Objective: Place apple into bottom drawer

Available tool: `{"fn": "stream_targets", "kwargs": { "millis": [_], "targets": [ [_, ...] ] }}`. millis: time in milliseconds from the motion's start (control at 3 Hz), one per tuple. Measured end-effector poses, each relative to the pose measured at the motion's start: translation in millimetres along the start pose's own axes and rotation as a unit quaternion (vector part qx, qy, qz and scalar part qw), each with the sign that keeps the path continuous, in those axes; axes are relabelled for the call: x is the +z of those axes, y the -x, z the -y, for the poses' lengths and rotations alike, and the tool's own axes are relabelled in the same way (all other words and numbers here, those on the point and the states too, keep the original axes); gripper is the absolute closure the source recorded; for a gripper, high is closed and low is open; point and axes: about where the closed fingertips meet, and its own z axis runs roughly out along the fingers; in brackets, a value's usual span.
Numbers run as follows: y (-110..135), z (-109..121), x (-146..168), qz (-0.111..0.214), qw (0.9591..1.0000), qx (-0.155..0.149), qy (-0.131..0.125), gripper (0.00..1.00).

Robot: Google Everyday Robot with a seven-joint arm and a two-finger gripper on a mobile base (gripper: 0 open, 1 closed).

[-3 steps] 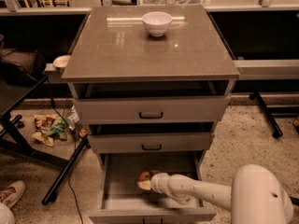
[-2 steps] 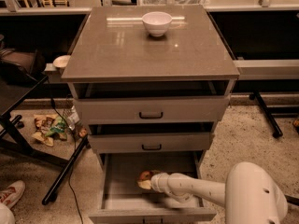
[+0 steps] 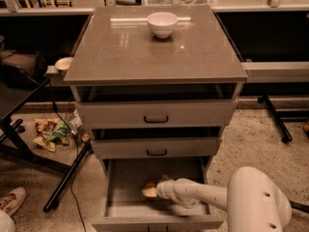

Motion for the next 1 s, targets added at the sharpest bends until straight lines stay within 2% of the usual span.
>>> {"fn": "stream_targets", "kwargs": {
  "millis": [333, 667, 1000],
  "targets": [
    [0.0, 0.3, -0.2, 0.0, 1.0, 0.0, 0.0, 0.0],
    [4.4, 13.9, -26.4, 0.013, 0.9998, 0.01, -0.013, 0.0],
    [12.8, 28.1, -70.4, 0.039, 0.9987, 0.024, -0.022, 0.0]
  ]
}}
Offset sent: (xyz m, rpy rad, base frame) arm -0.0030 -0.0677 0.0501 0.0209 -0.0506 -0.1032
